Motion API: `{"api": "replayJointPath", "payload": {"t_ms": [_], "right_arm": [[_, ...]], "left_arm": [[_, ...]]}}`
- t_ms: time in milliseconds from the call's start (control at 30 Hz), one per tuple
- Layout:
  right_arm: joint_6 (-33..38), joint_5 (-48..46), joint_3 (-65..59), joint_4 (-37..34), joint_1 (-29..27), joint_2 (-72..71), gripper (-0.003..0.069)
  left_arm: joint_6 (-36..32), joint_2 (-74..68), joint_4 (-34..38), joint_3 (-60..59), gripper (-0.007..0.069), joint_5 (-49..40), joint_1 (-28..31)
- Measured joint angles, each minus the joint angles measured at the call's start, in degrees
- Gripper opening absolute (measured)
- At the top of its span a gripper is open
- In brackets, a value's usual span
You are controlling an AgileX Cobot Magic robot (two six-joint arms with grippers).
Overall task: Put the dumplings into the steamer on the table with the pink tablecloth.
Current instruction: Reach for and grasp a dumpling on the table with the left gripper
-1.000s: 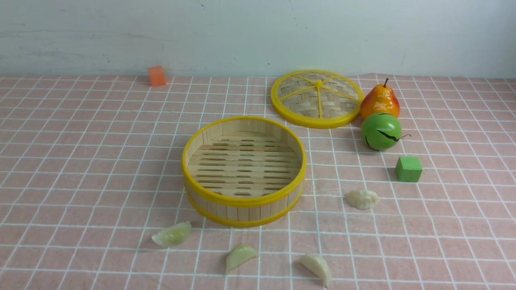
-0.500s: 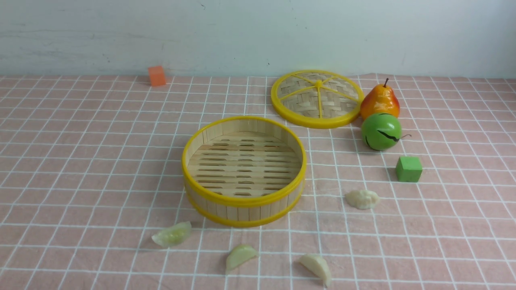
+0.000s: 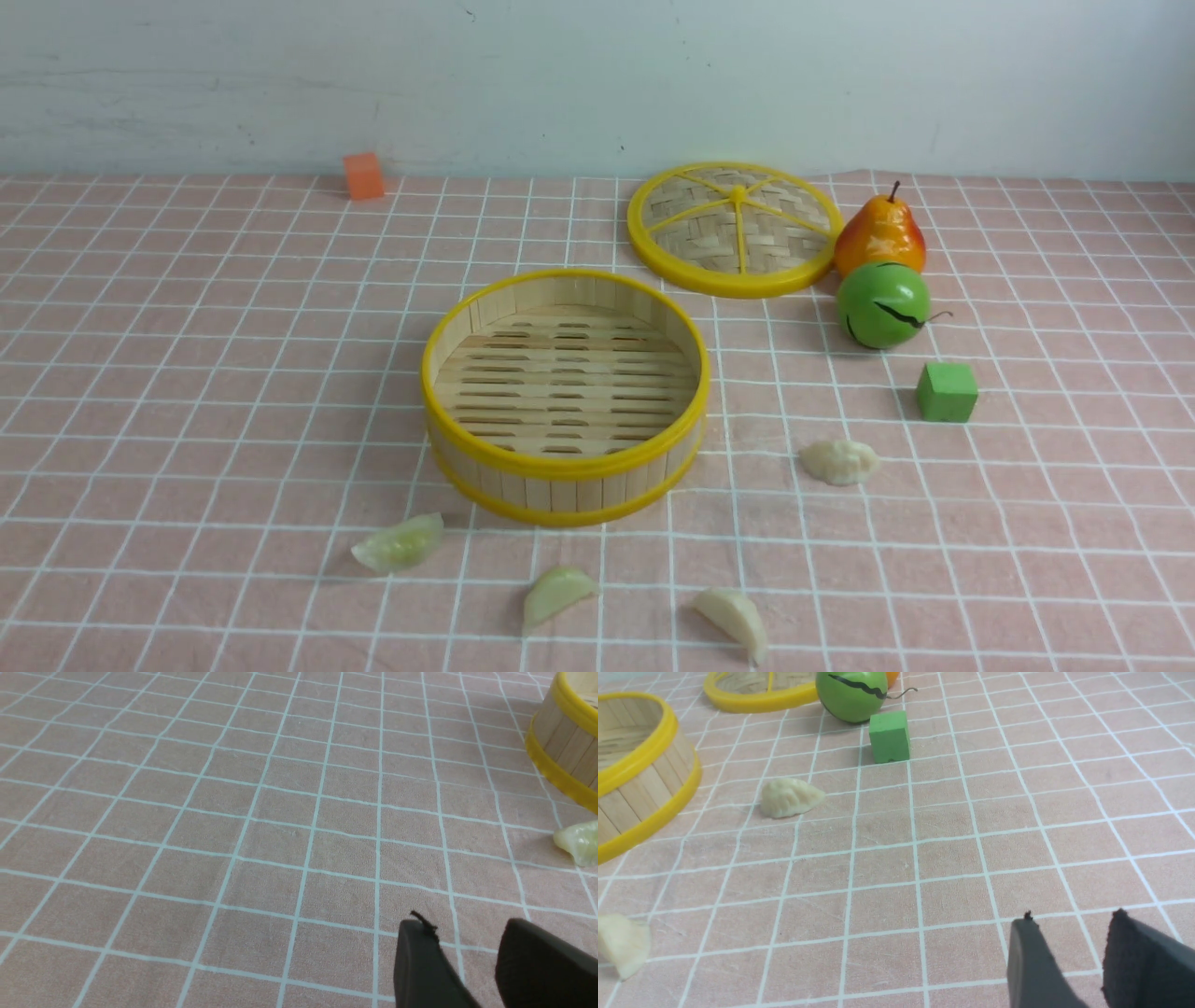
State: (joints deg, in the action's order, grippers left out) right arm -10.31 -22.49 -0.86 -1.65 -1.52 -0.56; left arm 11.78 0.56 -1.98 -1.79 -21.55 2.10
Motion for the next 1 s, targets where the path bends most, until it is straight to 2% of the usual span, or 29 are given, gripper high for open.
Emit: {"api": "replayJointPath", "payload": {"t_ms": [33,67,100,133,167,200,233,333,367,400,467,667,733,800,867,900,933,1000], "right_arm": [[0.0,0.0,0.0,-0.1,0.0,0.0,0.0239],[0.0,-0.1,0.0,-0.5,0.0,0.0,0.0239],[-0.4,-0.1,0.0,-2.3,0.0,0.0,0.0239],[-0.9,-0.1,0.0,-3.7,0.0,0.0,0.0239],[-2.3,-0.1,0.0,-6.8,0.0,0.0,0.0239],[-6.0,-0.3,0.0,-14.8,0.0,0.0,0.0239],[-8.1,-0.6,0.0,-19.1,0.0,0.0,0.0239],[-15.6,-1.5,-0.3,-35.2,0.0,0.0,0.0239],[-16.3,-1.6,-0.4,-37.1,0.0,0.0,0.0239],[-17.8,-1.9,-0.5,-41.7,0.0,0.0,0.0239],[-18.8,-2.2,-0.5,-45.7,0.0,0.0,0.0239],[-19.3,-0.5,-0.5,-47.2,0.0,0.0,0.0239],[-17.3,0.7,-0.5,-47.3,0.0,0.0,0.0239],[-11.2,0.3,0.0,-47.3,0.0,0.0,0.0239],[-3.9,-0.3,2.6,-47.3,0.0,0.0,0.0237],[0.3,-0.3,4.5,-47.3,0.0,0.0,0.023],[1.2,-0.3,4.9,-47.3,0.0,0.1,0.0227],[11.7,-0.3,10.3,-46.6,0.0,3.1,0.0174]], "left_arm": [[0.4,0.0,0.0,0.0,0.0237,0.1,0.0],[2.4,0.0,3.0,0.0,0.0237,0.7,0.0],[9.1,0.0,10.4,0.0,0.0237,1.9,0.0],[11.2,0.0,14.5,0.0,0.0237,2.3,0.0],[16.8,0.0,20.1,0.0,0.0237,3.0,0.0],[26.2,0.0,32.3,0.0,0.0237,4.4,0.0],[29.5,0.0,37.7,0.0,0.0237,5.0,0.0],[35.1,0.0,45.3,0.0,0.0237,6.7,0.0],[35.2,0.0,45.4,0.0,0.0237,6.8,0.0],[35.2,0.0,45.6,0.0,0.0237,7.1,0.0],[34.2,0.0,45.3,0.0,0.0237,7.4,0.0],[28.9,0.0,45.1,0.3,0.0237,6.8,0.0],[21.8,0.0,44.7,3.7,0.0237,2.8,0.0],[12.6,0.0,43.3,9.4,0.0236,-1.3,0.0],[6.9,-0.6,40.7,14.9,0.022,-4.9,0.0],[4.9,-2.1,38.7,18.0,0.0202,-7.4,0.0],[4.4,-3.1,37.8,18.6,0.0193,-7.9,0.0],[2.5,-11.0,30.8,26.6,0.0127,-16.4,0.0]]}}
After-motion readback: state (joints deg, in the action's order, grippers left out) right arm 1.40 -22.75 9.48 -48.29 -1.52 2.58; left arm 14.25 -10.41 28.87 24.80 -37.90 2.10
